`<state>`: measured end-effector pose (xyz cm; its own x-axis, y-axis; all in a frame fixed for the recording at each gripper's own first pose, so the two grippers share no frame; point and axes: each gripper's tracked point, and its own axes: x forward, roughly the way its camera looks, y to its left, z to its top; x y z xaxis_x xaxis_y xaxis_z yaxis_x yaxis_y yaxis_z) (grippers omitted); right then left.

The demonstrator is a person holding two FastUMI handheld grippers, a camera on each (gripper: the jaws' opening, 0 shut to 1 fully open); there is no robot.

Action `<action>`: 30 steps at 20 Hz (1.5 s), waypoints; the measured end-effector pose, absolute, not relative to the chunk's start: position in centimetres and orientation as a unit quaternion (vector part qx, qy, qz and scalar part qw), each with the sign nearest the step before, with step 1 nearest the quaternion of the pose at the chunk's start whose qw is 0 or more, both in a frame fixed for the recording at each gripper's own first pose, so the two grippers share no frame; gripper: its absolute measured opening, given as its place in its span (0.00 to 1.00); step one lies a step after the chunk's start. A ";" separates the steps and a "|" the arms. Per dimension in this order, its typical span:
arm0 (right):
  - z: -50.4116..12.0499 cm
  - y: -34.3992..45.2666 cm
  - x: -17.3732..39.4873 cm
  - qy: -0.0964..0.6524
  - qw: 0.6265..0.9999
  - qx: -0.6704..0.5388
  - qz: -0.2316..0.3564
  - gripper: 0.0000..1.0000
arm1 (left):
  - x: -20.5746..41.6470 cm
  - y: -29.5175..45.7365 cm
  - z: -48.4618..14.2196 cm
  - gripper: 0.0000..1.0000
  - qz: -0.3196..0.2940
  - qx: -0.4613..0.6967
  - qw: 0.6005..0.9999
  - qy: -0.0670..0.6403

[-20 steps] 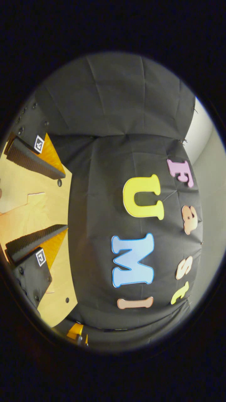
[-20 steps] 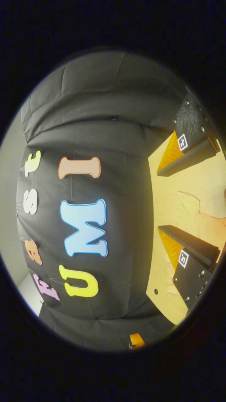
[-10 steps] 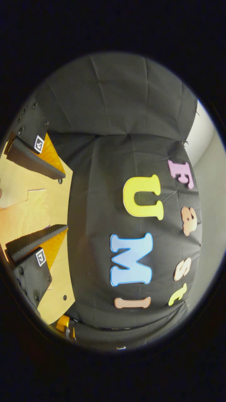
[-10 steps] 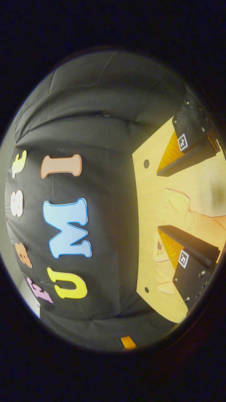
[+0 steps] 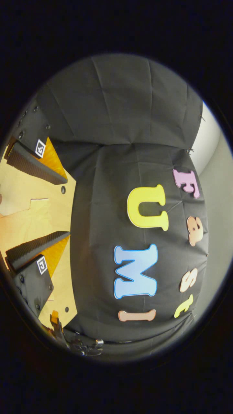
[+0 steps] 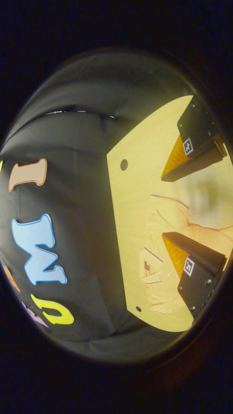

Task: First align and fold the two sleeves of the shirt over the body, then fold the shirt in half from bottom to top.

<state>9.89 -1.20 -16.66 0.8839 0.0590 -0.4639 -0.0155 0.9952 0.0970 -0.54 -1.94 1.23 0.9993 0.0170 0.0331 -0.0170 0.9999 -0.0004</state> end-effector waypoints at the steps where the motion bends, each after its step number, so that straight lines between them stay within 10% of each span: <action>1: -17.9 -1.2 10.6 0.256 0.965 0.048 0.019 0.98 | -0.6 -1.6 1.1 0.94 0.013 0.000 1.000 -0.014; 17: -29.4 0.0 14.7 0.381 0.924 0.020 0.019 0.82 | 0.7 -1.0 -0.7 0.95 0.056 0.004 0.998 0.026; 21: -29.5 1.0 15.0 0.378 0.925 0.028 0.034 0.60 | 1.1 -1.9 -0.4 0.94 0.050 0.008 0.998 0.026; 22: -29.5 1.3 15.2 0.381 0.923 0.032 0.036 0.31 | 1.2 -2.0 -0.5 0.94 0.049 0.009 0.998 0.027; 23: -29.7 1.2 15.2 0.381 0.924 0.033 0.034 0.24 | 1.2 -2.1 -0.7 0.94 0.048 0.009 0.998 0.028; 26: -29.4 1.5 15.2 0.384 0.921 0.046 0.044 0.20 | 1.5 -2.5 -0.9 0.95 0.044 0.008 0.999 0.031; 27: -29.5 1.4 15.1 0.387 0.920 0.050 0.047 0.00 | 1.6 -2.5 -0.9 0.95 0.043 0.009 0.999 0.032; 30: -29.1 1.0 15.5 0.379 0.923 0.046 0.040 0.00 | 1.6 -2.5 -1.2 0.94 0.042 0.008 0.999 0.034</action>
